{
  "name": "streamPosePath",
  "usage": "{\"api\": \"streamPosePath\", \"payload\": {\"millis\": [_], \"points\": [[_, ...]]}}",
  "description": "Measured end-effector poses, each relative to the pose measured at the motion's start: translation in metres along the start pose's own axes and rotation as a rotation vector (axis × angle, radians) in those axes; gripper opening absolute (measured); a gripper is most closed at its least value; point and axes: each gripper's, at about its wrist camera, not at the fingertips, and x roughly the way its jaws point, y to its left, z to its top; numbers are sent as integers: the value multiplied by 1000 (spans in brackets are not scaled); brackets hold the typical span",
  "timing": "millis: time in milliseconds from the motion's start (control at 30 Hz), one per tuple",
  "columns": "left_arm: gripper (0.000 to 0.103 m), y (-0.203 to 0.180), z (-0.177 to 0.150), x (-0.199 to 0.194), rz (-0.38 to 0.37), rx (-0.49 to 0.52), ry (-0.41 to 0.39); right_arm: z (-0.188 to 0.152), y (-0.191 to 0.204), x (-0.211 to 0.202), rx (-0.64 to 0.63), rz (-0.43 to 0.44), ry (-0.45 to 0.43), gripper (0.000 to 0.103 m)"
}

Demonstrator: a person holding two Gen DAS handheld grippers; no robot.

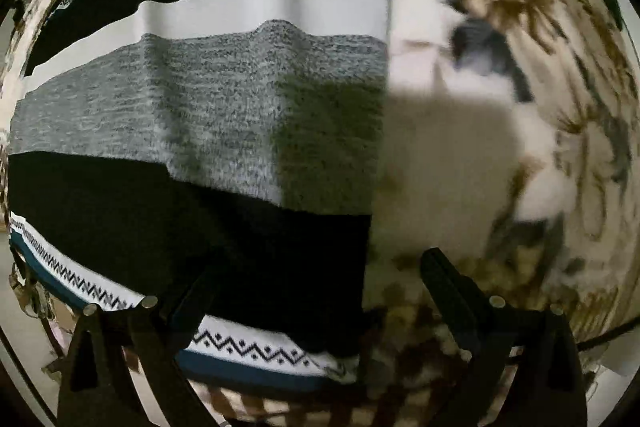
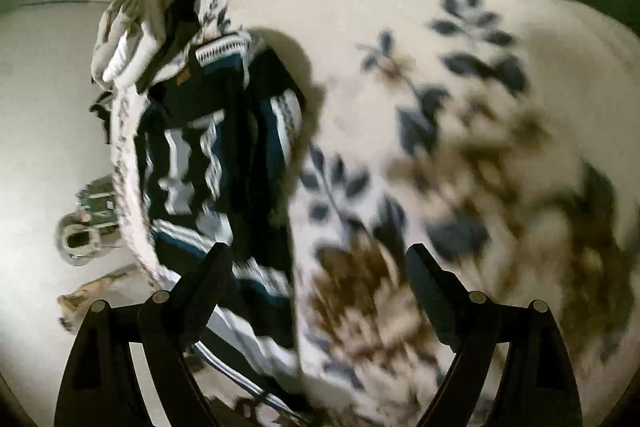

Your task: Fold small clothes

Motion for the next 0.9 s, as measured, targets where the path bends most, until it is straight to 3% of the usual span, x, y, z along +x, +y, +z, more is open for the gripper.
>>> {"api": "streamPosePath", "payload": {"millis": [100, 133, 167, 267, 300, 367, 400, 433, 667, 900], "points": [[72, 5, 6, 0, -3, -8, -23, 39, 0, 24, 35, 53, -3, 90], [55, 6, 8, -1, 6, -5, -28, 53, 1, 33, 49, 66, -5, 90], [47, 8, 9, -1, 21, -2, -37, 62, 2, 40, 59, 79, -2, 90], [11, 18, 8, -6, 28, -14, -58, 85, 8, 67, 86, 112, 23, 90], [9, 24, 5, -10, 12, -26, -74, 90, 11, 75, 87, 116, 32, 89], [8, 31, 1, -18, -9, -34, -95, 94, 20, 85, 57, 84, 28, 66], [8, 34, -7, -26, -24, -39, -112, 94, 25, 89, 38, 59, 35, 27], [7, 36, -10, -33, -37, -43, -123, 95, 31, 90, 22, 49, 50, 14], [7, 79, -29, -100, -116, -151, -213, 87, 90, 52, -93, 26, 2, 10], [7, 186, -19, -137, -214, -388, -276, 85, 201, 34, -221, -22, 8, 10]]}}
